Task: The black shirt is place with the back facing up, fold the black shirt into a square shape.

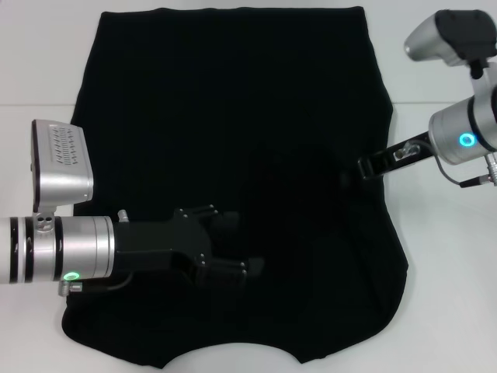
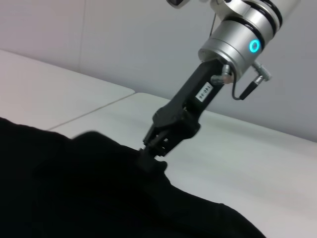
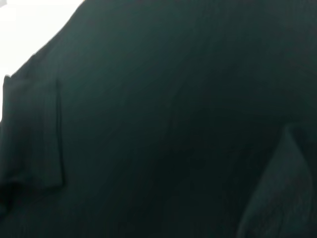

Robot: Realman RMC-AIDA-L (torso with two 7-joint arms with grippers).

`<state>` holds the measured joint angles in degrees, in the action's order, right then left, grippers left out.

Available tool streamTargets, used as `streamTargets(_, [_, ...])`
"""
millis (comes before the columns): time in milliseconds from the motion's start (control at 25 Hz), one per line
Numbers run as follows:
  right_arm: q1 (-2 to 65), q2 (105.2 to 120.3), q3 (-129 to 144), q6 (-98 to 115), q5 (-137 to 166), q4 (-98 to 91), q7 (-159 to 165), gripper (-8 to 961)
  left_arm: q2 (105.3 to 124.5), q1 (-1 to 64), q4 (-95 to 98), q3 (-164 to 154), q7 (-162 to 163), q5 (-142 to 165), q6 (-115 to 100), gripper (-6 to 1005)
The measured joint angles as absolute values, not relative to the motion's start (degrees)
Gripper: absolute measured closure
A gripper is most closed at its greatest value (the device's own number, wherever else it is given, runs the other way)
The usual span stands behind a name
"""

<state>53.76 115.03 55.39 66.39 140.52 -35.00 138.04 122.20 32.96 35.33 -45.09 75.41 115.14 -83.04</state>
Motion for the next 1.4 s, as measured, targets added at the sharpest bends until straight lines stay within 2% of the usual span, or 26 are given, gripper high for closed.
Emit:
streamTargets(80, [53.9, 115.1, 56.79, 66.72, 140.53, -35.16, 138.66, 943, 122.19, 32.96, 35.34, -45.08, 75.41, 115.14, -82.56, 94])
streamTargets(320, [52.92, 115.01, 55.9, 66.63, 140.23, -36.71, 139.96, 857, 122.05, 33.1, 35.33, -45.08, 75.42, 115.14, -82.08, 97])
streamTargets(520, [50.96, 114.76, 52.65, 66.89, 140.12, -39.6, 140.02, 604, 122.0, 33.21, 35.33, -45.09, 75.91, 115.14, -82.08, 99])
streamTargets(760, [47.77, 113.76, 51.02, 70.79, 140.13, -41.4, 140.23, 345, 121.94, 33.13, 35.68, -45.09, 77.25, 115.15, -82.16, 102])
streamTargets(960, [44.94, 113.74, 48.6, 73.72, 139.22, -41.54, 137.26, 145, 121.74, 32.77, 36.05, -45.09, 79.12, 115.15, -83.21, 105])
streamTargets(1400, [39.76, 113.92, 46.91, 77.85, 136.22, -40.8, 132.48, 147, 121.75, 32.6, 36.99, -45.0, 81.46, 114.99, -84.22, 110])
